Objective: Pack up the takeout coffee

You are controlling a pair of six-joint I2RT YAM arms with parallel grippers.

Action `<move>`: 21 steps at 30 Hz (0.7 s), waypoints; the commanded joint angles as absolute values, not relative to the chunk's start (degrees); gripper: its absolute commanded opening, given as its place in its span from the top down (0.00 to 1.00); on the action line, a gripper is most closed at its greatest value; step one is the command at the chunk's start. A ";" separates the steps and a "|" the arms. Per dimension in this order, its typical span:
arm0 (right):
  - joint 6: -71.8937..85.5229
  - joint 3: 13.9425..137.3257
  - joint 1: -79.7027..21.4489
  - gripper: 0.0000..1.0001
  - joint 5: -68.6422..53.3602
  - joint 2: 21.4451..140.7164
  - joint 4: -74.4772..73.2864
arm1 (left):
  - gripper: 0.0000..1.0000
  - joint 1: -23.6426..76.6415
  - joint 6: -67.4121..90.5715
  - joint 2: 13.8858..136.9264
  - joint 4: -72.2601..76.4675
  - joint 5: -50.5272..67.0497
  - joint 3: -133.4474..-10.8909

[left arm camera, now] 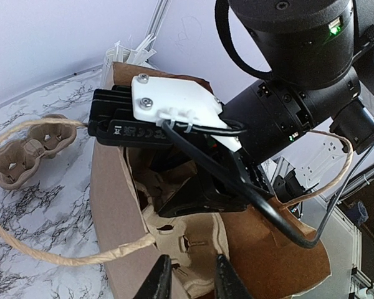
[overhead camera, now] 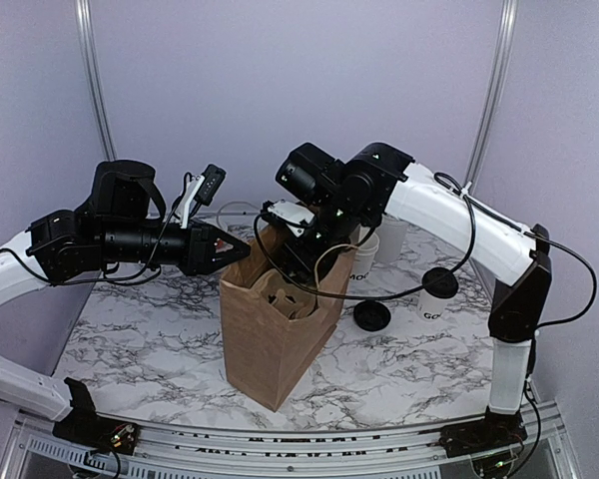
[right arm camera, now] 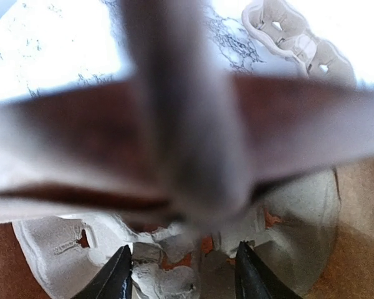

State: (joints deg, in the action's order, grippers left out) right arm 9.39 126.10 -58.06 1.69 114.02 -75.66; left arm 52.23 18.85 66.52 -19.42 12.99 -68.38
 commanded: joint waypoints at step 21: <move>10.54 129.55 -58.80 0.41 3.45 109.75 -72.53 | 0.76 52.38 19.15 66.31 -17.90 12.17 -69.07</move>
State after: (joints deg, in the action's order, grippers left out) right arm 9.82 127.68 -58.28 2.37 112.95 -74.91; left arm 52.23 19.00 66.52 -19.38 12.51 -68.38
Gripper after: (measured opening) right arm 0.584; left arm 0.239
